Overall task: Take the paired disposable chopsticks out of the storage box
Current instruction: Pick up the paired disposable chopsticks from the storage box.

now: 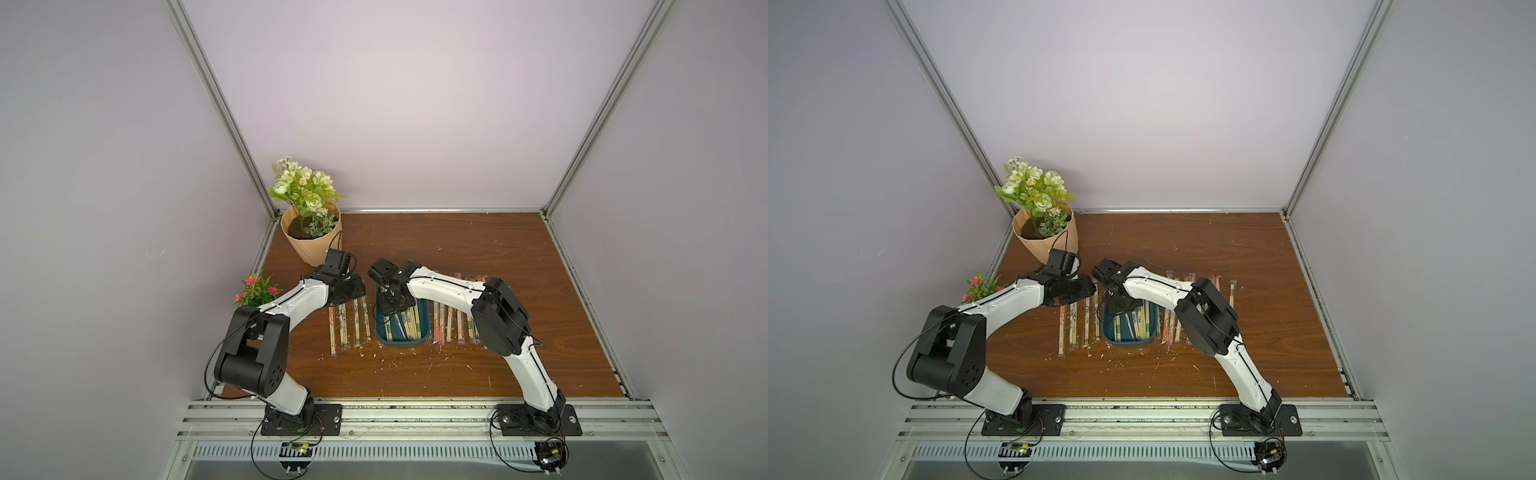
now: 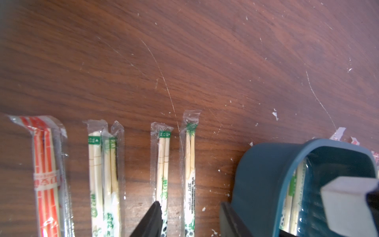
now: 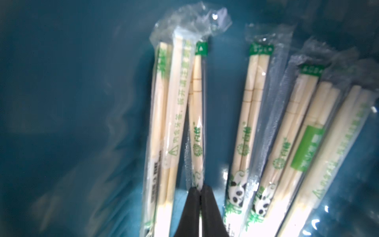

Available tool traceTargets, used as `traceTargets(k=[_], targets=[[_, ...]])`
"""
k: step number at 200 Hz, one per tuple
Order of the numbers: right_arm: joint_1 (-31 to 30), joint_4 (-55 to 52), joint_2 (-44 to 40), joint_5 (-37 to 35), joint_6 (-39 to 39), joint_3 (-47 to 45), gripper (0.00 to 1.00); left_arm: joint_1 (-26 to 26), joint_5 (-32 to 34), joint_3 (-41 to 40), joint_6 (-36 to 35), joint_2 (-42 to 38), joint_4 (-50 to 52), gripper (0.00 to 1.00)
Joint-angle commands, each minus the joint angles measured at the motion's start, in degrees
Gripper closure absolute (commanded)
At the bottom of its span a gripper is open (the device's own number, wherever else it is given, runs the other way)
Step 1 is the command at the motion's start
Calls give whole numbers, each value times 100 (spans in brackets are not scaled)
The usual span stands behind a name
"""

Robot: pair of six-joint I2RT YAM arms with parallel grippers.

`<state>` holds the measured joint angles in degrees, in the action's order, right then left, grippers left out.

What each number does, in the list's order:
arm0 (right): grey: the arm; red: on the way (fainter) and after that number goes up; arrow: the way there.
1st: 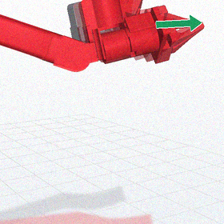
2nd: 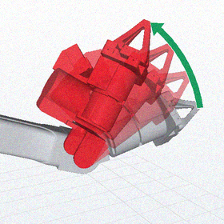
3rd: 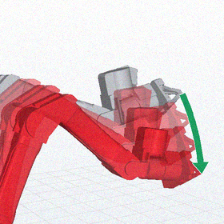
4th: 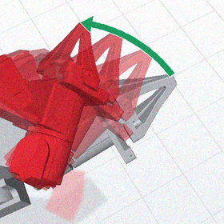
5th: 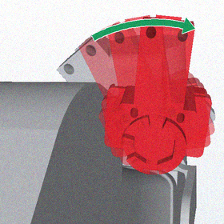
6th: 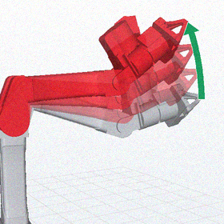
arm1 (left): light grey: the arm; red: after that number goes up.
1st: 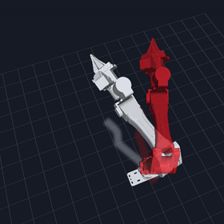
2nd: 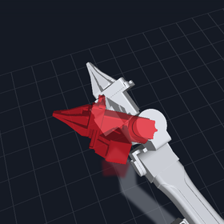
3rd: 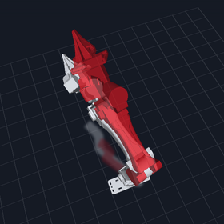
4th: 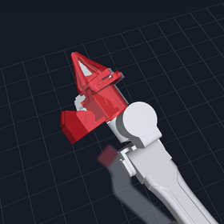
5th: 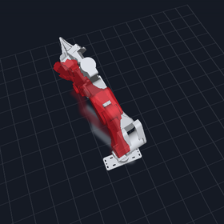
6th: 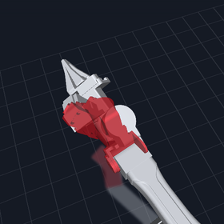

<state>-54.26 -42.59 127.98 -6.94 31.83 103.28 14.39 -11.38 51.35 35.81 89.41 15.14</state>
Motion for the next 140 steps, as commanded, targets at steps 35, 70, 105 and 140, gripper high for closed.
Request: traceTargets(k=[35,70,105,140], targets=[[116,-232,-371,61,77,135,100,-54,-39,20,16,-65,7,52],[261,-247,-677,-24,112,-21,100,-52,-23,18,15,-85,7,52],[411,-218,-985,-74,154,-175,100,-55,-41,24,22,-107,7,52],[573,-164,-1317,-50,207,-256,100,-53,-66,41,-4,-116,16,52]])
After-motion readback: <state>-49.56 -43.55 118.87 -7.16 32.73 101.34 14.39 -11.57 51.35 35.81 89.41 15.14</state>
